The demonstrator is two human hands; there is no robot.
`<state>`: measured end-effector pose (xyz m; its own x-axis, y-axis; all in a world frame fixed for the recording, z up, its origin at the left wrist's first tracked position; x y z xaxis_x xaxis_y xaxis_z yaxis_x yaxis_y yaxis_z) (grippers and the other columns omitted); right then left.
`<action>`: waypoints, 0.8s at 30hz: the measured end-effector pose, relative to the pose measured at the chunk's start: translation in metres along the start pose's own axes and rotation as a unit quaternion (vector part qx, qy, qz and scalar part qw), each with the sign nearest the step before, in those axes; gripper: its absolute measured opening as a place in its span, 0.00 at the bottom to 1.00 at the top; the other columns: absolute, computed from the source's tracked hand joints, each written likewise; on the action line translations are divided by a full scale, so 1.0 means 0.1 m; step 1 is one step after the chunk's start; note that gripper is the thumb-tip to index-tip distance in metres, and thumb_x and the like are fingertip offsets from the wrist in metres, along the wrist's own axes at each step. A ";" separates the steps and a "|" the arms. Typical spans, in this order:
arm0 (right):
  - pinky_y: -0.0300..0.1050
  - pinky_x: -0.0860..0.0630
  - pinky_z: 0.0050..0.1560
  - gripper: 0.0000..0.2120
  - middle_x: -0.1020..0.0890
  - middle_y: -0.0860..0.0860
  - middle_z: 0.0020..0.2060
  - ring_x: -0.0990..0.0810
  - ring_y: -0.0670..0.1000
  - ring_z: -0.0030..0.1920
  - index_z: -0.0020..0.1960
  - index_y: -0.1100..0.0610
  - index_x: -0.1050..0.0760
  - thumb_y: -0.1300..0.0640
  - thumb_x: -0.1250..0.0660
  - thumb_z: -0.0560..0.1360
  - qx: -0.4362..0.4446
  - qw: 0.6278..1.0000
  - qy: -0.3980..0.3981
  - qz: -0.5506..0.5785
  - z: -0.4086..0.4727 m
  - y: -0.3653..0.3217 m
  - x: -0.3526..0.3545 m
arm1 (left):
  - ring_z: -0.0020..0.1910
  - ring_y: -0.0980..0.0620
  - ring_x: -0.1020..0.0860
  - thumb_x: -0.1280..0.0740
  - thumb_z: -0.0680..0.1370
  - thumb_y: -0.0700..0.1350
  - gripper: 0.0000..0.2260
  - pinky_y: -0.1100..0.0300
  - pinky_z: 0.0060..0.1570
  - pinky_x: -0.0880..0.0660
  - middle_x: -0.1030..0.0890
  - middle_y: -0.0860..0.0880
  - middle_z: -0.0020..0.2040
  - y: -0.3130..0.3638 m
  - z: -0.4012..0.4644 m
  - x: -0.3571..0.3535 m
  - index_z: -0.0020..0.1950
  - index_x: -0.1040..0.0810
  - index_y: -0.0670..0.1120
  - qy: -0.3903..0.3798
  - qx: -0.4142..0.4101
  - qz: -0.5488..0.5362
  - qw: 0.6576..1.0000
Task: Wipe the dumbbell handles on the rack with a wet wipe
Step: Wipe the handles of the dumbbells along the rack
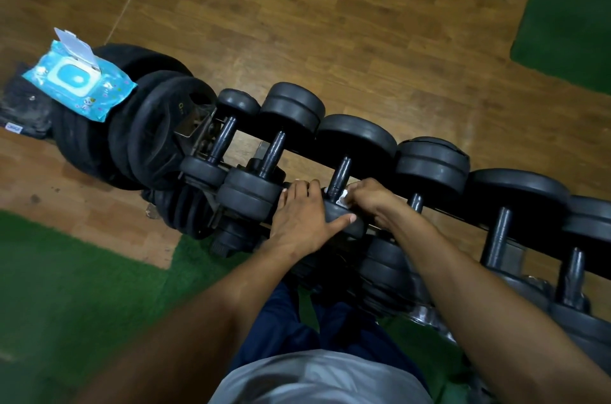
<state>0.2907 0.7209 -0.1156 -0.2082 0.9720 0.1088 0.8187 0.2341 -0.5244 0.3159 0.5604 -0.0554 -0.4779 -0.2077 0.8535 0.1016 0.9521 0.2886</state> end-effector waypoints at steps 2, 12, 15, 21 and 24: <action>0.40 0.26 0.36 0.07 0.19 0.54 0.32 0.22 0.49 0.33 0.39 0.60 0.21 0.70 0.31 0.71 0.013 1.000 0.017 0.012 -0.02 0.06 0.06 | 0.74 0.44 0.34 0.41 0.73 0.78 0.44 0.47 0.76 0.38 0.30 0.43 0.71 0.00 0.00 -0.01 0.75 0.35 0.45 0.007 -0.002 0.000 1.000; 0.39 0.24 0.34 0.14 0.16 0.53 0.34 0.19 0.50 0.34 0.43 0.58 0.18 0.71 0.39 0.76 -0.013 0.998 -0.055 0.010 -0.04 0.03 -0.04 | 0.71 0.45 0.33 0.42 0.72 0.79 0.42 0.47 0.74 0.36 0.29 0.45 0.68 -0.01 0.02 -0.03 0.71 0.33 0.47 0.015 0.000 0.001 1.000; 0.47 0.21 0.43 0.16 0.15 0.56 0.40 0.19 0.54 0.42 0.49 0.59 0.17 0.71 0.41 0.73 -0.039 0.997 -0.073 0.007 0.01 0.02 -0.04 | 0.72 0.45 0.33 0.42 0.72 0.78 0.43 0.47 0.75 0.37 0.29 0.45 0.68 -0.01 0.01 -0.03 0.73 0.33 0.47 0.018 -0.001 0.004 1.000; 0.47 0.20 0.47 0.18 0.15 0.62 0.48 0.17 0.55 0.42 0.53 0.63 0.21 0.75 0.45 0.74 -0.041 0.976 -0.016 0.213 0.07 -0.08 -0.07 | 0.70 0.45 0.32 0.44 0.71 0.80 0.42 0.46 0.74 0.36 0.28 0.45 0.67 -0.02 0.01 -0.04 0.71 0.33 0.47 0.015 0.001 0.004 1.000; 0.45 0.22 0.39 0.15 0.17 0.61 0.41 0.20 0.54 0.36 0.45 0.65 0.22 0.78 0.43 0.69 -0.019 0.987 0.010 0.159 0.07 -0.09 -0.03 | 0.70 0.45 0.32 0.44 0.71 0.80 0.42 0.46 0.74 0.36 0.28 0.45 0.67 -0.01 0.01 -0.05 0.70 0.33 0.47 0.014 0.003 -0.005 1.000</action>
<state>0.2801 0.7153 -0.1176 0.0727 0.9966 -0.0391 0.8609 -0.0825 -0.5020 0.3175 0.5606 -0.0608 -0.4543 -0.2240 0.8622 0.0922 0.9509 0.2956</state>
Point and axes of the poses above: each hand's wrist, its own z-axis towards the middle knuckle, its own x-axis out of the back of the hand, y = z × x, the point moved 3 cm from there along z, towards the middle knuckle
